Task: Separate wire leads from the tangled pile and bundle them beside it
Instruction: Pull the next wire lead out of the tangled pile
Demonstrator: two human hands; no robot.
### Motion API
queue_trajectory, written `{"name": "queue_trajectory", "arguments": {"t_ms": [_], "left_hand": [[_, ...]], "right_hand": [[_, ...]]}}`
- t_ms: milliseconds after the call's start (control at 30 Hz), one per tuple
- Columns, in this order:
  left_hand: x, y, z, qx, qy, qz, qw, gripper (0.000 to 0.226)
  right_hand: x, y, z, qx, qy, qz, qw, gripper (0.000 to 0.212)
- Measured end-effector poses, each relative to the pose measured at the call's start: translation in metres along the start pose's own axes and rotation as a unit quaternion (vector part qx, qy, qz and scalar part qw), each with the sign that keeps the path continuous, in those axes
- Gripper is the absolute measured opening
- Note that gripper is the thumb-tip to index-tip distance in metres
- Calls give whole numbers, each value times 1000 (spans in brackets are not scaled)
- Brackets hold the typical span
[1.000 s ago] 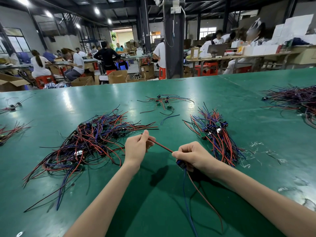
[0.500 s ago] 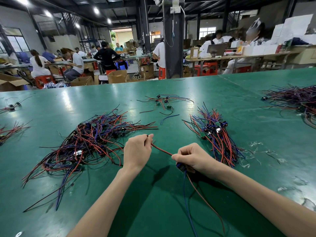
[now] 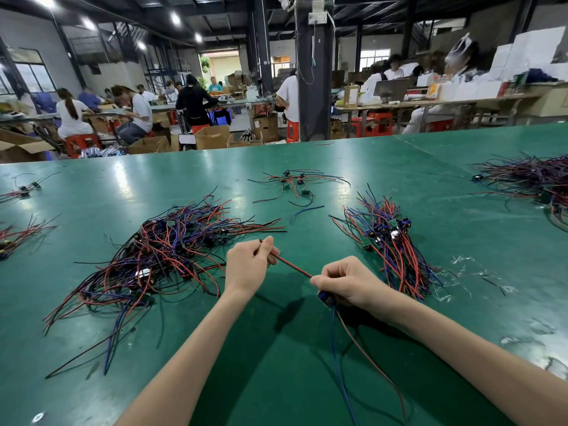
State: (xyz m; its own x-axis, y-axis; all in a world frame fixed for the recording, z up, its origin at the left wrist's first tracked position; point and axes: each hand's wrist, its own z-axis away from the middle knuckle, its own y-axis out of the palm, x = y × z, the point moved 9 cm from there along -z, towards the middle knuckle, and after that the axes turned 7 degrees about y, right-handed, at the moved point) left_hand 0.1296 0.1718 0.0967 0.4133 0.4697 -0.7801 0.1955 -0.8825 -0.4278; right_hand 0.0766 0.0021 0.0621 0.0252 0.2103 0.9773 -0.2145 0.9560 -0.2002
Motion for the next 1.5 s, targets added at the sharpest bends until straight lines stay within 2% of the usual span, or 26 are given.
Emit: {"name": "queue_trajectory", "arguments": {"t_ms": [67,133,267,300,367,467,667,767,867,933,1300,1433,1500], "left_hand": [[7,2,0,-4,-44,71,996,38],[9,3,2,-5,-58,96,994,39],[-3,-2,2,-3,19,-43,999,36],[-3,-3,2,-8,22,-43,999,37],[4,-2,1,-18,-20,52,998,38],[11,2,4,-28,-89,202,975,36],[20,12,12,-29,-211,359,909,30],[16,29,20,45,-250,361,897,32],[-2,55,34,178,-232,355,888,29],[-11,67,43,218,-218,355,882,30],[-11,69,47,212,-228,359,880,15],[-8,71,48,181,-250,406,860,14],[-8,71,48,169,-247,411,861,16]], "right_hand": [[0,0,0,3,-1,-4,1000,38],[0,0,-1,2,-2,-2,1000,39],[1,1,0,7,-3,1,1000,42],[2,1,1,7,-4,1,1000,41],[4,-1,1,0,-8,-3,1000,38],[7,-3,3,-13,-16,-6,1000,37],[15,-6,6,-51,-43,40,997,32],[19,-10,8,-73,-59,38,995,32],[21,-12,8,-85,-74,55,992,32],[22,-11,7,-87,-83,80,990,31],[27,-4,13,-91,-130,154,975,38],[28,-5,12,-94,-130,141,977,38],[27,-6,11,-91,-129,131,979,37]]}}
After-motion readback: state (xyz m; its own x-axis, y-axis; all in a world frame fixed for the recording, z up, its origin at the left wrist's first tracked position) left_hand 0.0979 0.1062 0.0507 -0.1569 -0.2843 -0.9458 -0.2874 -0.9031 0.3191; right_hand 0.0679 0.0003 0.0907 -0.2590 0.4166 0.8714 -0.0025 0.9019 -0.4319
